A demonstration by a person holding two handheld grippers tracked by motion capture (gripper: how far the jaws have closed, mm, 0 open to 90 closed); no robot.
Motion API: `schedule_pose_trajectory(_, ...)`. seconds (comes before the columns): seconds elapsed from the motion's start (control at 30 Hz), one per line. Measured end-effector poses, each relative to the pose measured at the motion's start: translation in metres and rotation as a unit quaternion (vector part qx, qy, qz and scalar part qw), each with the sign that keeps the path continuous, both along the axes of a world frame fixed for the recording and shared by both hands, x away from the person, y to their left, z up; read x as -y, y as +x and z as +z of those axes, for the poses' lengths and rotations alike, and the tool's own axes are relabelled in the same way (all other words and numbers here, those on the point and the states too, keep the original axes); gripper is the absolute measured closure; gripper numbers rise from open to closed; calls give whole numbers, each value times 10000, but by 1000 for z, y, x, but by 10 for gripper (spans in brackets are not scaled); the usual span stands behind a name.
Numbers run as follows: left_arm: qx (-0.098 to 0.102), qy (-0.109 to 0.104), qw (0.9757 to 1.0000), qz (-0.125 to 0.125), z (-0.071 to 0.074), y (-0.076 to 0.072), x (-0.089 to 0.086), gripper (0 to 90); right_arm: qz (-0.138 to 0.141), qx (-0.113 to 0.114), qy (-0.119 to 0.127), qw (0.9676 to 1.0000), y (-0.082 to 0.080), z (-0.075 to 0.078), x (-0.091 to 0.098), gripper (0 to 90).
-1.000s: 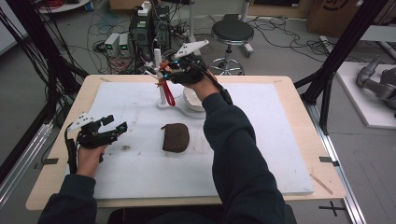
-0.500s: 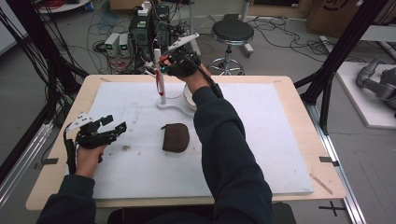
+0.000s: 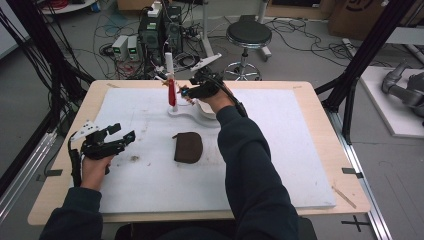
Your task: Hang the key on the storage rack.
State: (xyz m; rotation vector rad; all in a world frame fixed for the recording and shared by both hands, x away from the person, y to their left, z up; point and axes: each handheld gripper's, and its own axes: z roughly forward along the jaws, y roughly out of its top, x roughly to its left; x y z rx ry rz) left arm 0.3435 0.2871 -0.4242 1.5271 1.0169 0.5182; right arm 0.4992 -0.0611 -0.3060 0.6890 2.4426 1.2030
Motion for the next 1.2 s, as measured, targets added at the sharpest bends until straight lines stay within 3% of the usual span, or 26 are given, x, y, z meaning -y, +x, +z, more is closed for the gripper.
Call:
schedule_pose_trajectory(0.17,4,-9,10000,-13,0,0,0,230,-89,14,104,9999,-9,0,22,464)
schedule_pose_trajectory(0.3,11,-4,10000,10,1,-1,1,230,-173,157,214,9995,-27,-3,49,432)
schedule_pose_trajectory(0.37,50,6,10000,-12,1,-1,2,230,-264,220,323,9989,-38,-10,67,384)
schedule_pose_trajectory(0.4,66,6,10000,-15,1,-2,2,230,-335,111,207,9992,-41,-13,75,348)
schedule_pose_trajectory(0.47,78,23,9999,-61,2,-2,3,230,-552,228,148,9981,-58,-23,103,299)
schedule_pose_trajectory(0.5,100,8,9999,-69,2,-2,4,230,-552,228,148,9981,-58,-23,103,299)
schedule_pose_trajectory(0.67,117,-48,9999,-59,2,-2,2,219,-959,97,535,9939,-81,-43,149,216)
schedule_pose_trajectory(0.77,132,-78,9999,-51,3,-3,3,214,-1213,-45,589,9909,-94,-63,177,213)
schedule_pose_trajectory(0.83,139,-71,9999,-71,4,-3,4,215,-1254,-35,588,9904,-98,-67,183,211)
schedule_pose_trajectory(0.9,139,-63,9999,-64,4,-4,6,215,-1405,-17,744,9873,-107,-76,197,210)
schedule_pose_trajectory(1.03,169,-30,9998,-117,5,-5,10,215,-1478,5,641,9869,-111,-81,202,210)
schedule_pose_trajectory(1.2,178,11,9997,-188,6,-5,14,214,-1544,47,697,9855,-111,-81,205,210)
